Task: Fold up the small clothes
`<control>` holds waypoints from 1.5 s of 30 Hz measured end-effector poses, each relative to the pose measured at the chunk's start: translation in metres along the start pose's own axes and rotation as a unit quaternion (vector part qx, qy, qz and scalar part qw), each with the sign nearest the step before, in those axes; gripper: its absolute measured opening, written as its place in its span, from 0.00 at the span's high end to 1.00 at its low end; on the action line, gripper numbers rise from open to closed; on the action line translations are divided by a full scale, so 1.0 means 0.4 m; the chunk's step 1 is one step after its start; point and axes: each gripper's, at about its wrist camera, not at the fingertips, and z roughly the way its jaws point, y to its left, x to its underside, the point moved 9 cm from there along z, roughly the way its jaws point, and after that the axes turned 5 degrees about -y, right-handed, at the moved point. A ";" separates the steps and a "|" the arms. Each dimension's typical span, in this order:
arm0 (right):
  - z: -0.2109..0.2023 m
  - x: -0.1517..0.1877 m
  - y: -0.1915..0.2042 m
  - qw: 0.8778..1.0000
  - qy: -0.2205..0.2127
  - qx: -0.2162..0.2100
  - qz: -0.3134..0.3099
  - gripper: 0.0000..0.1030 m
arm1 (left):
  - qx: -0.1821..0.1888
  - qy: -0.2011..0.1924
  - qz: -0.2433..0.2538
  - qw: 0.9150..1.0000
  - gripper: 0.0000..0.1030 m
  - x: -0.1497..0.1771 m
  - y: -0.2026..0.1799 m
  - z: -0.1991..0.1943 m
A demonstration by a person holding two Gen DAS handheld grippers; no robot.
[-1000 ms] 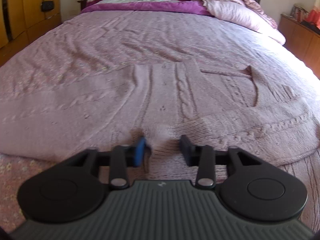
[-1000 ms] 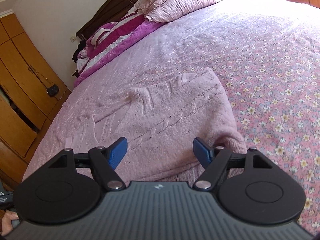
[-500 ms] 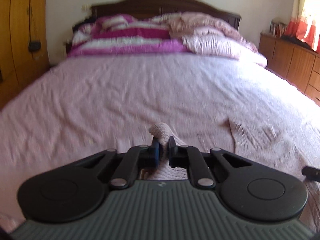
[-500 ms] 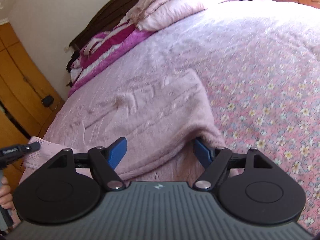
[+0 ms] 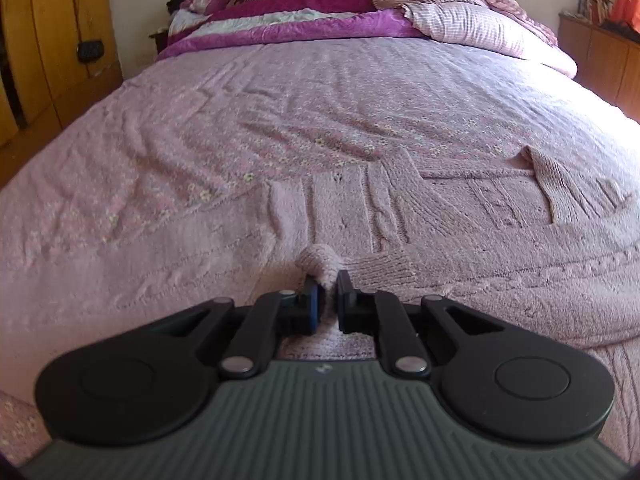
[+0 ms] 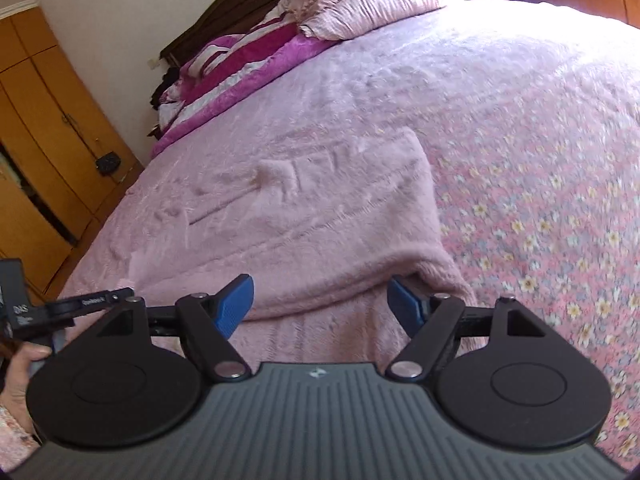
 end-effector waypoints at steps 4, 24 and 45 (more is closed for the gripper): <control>0.021 -0.049 0.037 1.000 -0.002 -0.007 -0.004 0.23 | 0.001 -0.002 0.006 1.000 0.90 0.009 -0.001 -0.006; 0.368 -0.120 0.053 0.989 0.015 0.142 -0.028 0.91 | 0.009 -0.053 0.079 0.995 0.89 0.019 -0.034 -0.057; 0.372 -0.140 0.031 0.994 -0.036 0.099 -0.016 0.74 | -0.011 -0.020 0.013 1.000 0.39 0.002 0.047 -0.007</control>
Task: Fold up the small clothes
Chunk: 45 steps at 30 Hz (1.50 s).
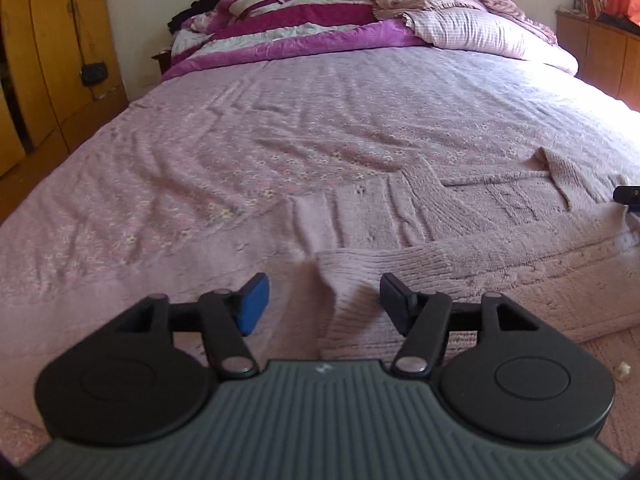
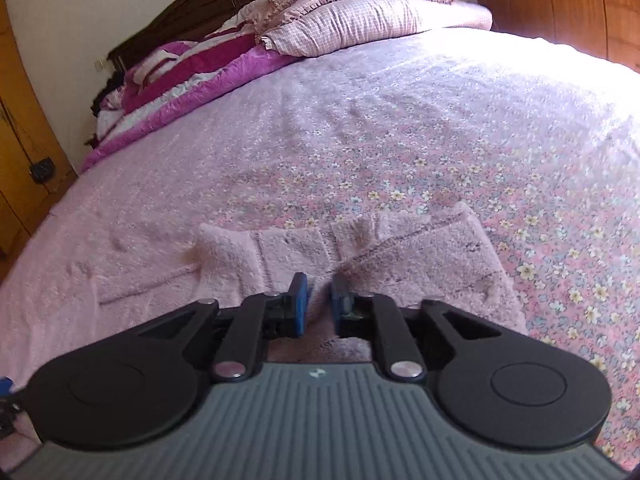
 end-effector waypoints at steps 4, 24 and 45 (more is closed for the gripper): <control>-0.053 -0.020 0.005 1.000 -0.007 -0.023 0.017 0.42 | -0.002 0.010 -0.014 1.000 0.39 0.005 0.026 -0.020; -0.211 0.089 -0.033 0.997 -0.006 -0.041 -0.061 0.19 | -0.035 0.058 -0.055 0.996 0.31 0.038 0.066 -0.070; -0.476 0.186 0.040 0.995 -0.002 -0.086 -0.046 0.10 | -0.154 0.072 -0.102 0.980 0.31 0.065 0.422 -0.215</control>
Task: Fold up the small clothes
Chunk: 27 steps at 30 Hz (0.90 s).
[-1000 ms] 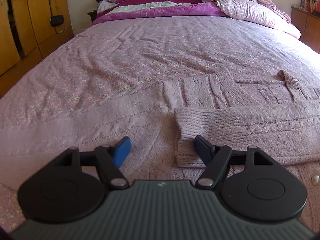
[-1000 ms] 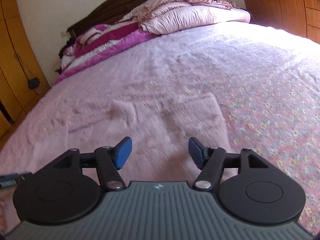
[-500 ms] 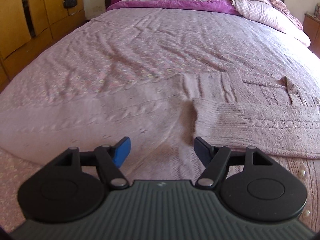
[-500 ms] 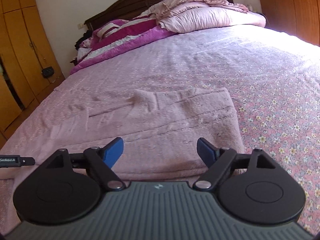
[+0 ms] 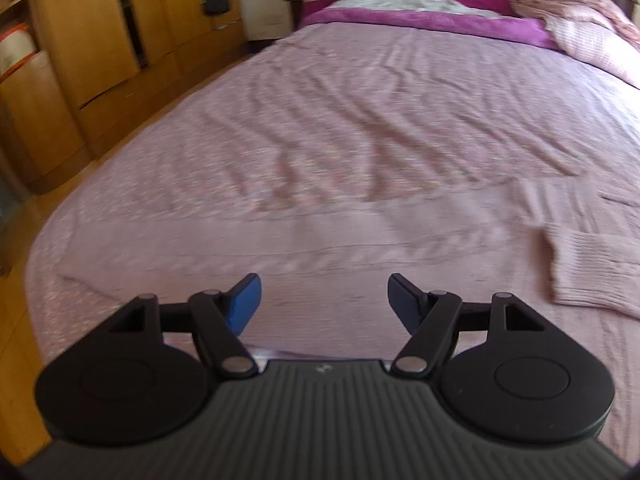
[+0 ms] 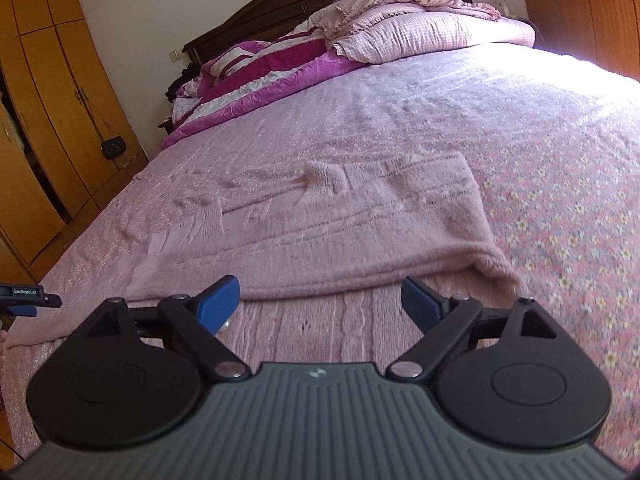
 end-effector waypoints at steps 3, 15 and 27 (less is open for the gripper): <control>-0.004 0.031 -0.012 1.000 0.009 0.008 0.006 0.10 | -0.011 0.009 -0.030 0.999 0.31 0.013 0.056 0.018; 0.011 0.097 -0.045 0.998 0.046 0.032 0.035 0.10 | -0.032 0.022 -0.070 0.997 0.31 0.066 0.121 0.088; 0.021 0.098 -0.034 0.998 0.050 0.040 0.024 0.09 | -0.075 0.013 -0.145 0.987 0.27 0.084 0.198 0.093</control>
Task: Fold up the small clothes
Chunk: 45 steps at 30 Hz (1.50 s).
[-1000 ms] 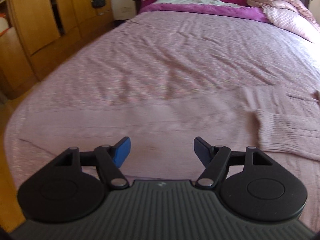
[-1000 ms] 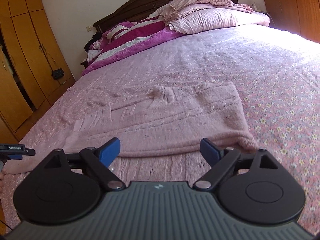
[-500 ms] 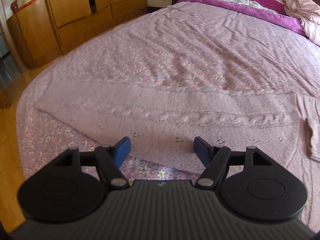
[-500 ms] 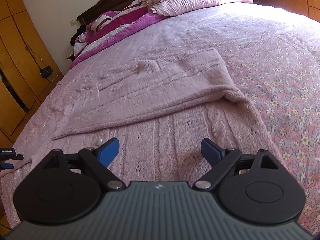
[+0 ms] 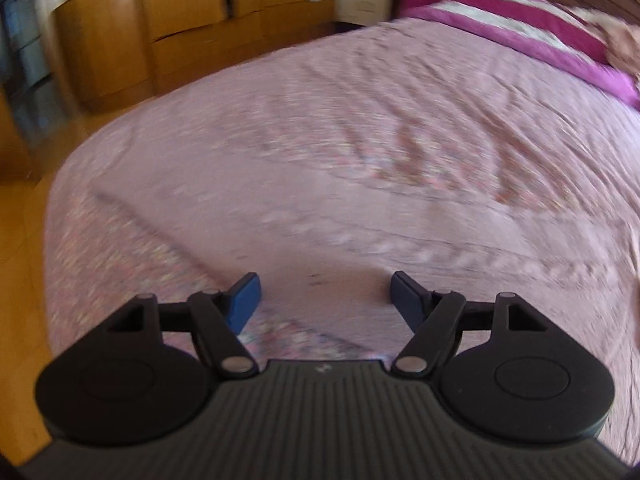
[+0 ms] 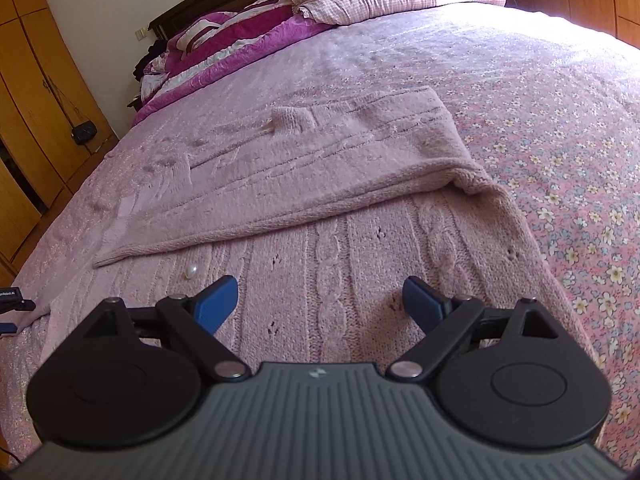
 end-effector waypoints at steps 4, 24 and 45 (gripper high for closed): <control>0.004 0.002 -0.003 1.000 0.002 0.000 -0.002 0.09 | 0.017 0.001 -0.059 0.998 0.25 0.002 0.050 0.018; 0.026 0.001 0.009 1.000 0.003 0.010 -0.012 0.08 | 0.095 -0.070 -0.048 0.992 0.89 -0.090 0.029 0.064; -0.004 -0.002 -0.010 1.000 -0.002 0.000 0.005 0.08 | 0.285 -0.120 -0.015 0.951 0.90 -0.111 -0.312 -0.262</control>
